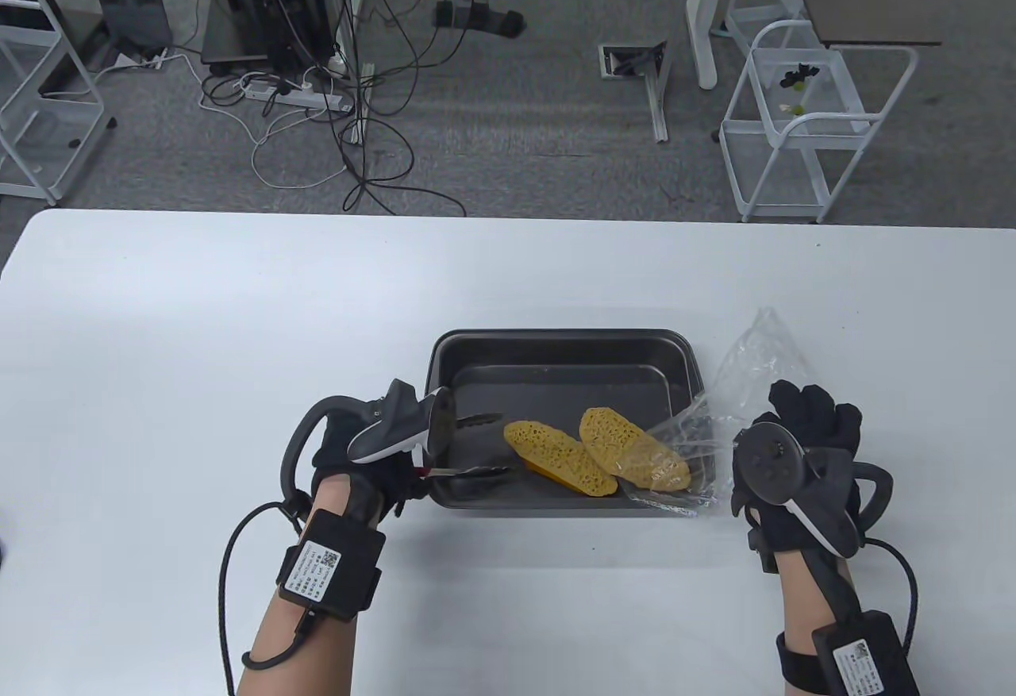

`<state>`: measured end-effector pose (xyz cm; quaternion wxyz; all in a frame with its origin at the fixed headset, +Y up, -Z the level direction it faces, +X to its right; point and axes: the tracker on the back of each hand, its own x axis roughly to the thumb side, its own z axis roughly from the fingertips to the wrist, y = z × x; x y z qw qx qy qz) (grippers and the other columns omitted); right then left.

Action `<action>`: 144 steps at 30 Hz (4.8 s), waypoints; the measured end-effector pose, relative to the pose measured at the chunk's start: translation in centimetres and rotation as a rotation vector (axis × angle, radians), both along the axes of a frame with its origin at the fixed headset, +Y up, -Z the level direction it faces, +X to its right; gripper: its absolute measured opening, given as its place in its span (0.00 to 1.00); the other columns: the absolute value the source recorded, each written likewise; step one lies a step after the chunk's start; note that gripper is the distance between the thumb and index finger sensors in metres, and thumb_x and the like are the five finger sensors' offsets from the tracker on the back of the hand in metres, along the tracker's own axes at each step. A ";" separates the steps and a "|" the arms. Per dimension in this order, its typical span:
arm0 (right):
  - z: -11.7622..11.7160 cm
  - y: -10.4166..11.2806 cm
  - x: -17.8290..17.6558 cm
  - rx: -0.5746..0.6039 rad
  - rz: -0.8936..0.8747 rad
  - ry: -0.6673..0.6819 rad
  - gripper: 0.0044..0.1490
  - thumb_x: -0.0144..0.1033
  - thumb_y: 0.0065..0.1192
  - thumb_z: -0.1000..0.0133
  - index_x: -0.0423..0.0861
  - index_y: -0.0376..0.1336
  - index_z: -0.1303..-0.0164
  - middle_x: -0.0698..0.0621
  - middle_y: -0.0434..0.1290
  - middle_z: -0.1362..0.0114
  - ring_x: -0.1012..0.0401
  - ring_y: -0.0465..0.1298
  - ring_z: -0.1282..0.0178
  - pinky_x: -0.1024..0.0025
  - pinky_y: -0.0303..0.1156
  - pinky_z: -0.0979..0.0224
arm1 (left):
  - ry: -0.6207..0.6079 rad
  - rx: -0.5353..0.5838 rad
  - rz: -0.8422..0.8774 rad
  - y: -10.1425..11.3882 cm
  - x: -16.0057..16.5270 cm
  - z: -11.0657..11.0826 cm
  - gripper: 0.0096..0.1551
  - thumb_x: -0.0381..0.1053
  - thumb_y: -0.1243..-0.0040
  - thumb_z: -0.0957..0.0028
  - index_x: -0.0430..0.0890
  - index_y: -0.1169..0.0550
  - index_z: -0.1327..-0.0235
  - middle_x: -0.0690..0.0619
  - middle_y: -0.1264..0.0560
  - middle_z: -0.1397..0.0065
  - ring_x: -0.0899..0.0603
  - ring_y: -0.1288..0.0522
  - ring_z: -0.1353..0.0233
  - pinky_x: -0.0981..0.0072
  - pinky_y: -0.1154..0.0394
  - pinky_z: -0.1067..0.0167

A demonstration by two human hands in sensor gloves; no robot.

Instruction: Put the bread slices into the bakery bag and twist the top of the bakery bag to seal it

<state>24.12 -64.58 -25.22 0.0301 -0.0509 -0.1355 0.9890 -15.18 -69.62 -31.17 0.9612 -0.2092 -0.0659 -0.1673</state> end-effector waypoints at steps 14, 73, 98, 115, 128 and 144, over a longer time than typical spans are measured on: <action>0.0 -0.1 0.0 -0.005 0.004 -0.003 0.27 0.38 0.74 0.50 0.24 0.76 0.71 0.36 0.72 0.24 0.32 0.66 0.23 0.28 0.53 0.24 | 0.007 -0.162 0.069 -2.1 2.5 -3.8 0.58 0.73 0.24 0.71 0.55 0.34 0.26 0.56 0.27 0.31 0.47 0.20 0.38 0.39 0.36 0.20; 0.5 -1.6 -0.8 0.309 0.030 -0.120 0.26 0.39 0.74 0.52 0.24 0.76 0.79 0.37 0.76 0.29 0.33 0.70 0.28 0.29 0.57 0.26 | -0.045 0.508 0.071 1.9 -0.1 12.5 0.42 0.68 0.26 0.63 0.55 0.24 0.34 0.52 0.14 0.48 0.48 0.13 0.58 0.44 0.27 0.28; 2.8 -1.5 -7.3 0.409 0.120 0.141 0.26 0.41 0.73 0.51 0.26 0.76 0.80 0.36 0.74 0.26 0.33 0.67 0.24 0.28 0.53 0.25 | 0.022 0.179 0.268 5.4 12.0 9.8 0.43 0.70 0.28 0.60 0.51 0.23 0.32 0.49 0.13 0.48 0.48 0.12 0.61 0.45 0.24 0.31; 3.2 0.2 -8.7 0.080 -0.334 0.459 0.27 0.39 0.69 0.50 0.24 0.76 0.77 0.33 0.72 0.25 0.30 0.65 0.24 0.27 0.53 0.26 | -0.027 0.403 0.277 3.9 15.4 9.9 0.43 0.70 0.27 0.60 0.51 0.23 0.33 0.49 0.13 0.48 0.47 0.12 0.59 0.45 0.25 0.30; 1.2 -0.3 -5.6 -0.178 -0.886 0.597 0.28 0.38 0.68 0.48 0.22 0.75 0.73 0.27 0.66 0.23 0.27 0.60 0.24 0.25 0.51 0.27 | -0.417 0.871 -0.194 2.7 18.0 14.2 0.43 0.69 0.27 0.62 0.53 0.24 0.34 0.51 0.14 0.45 0.46 0.13 0.55 0.42 0.29 0.25; 0.9 -0.1 -5.1 -0.340 -1.019 0.730 0.28 0.36 0.68 0.48 0.20 0.74 0.72 0.25 0.64 0.22 0.25 0.58 0.24 0.26 0.50 0.28 | -0.249 0.576 0.051 4.9 19.6 12.1 0.47 0.70 0.27 0.62 0.51 0.26 0.31 0.49 0.15 0.43 0.46 0.13 0.54 0.42 0.29 0.26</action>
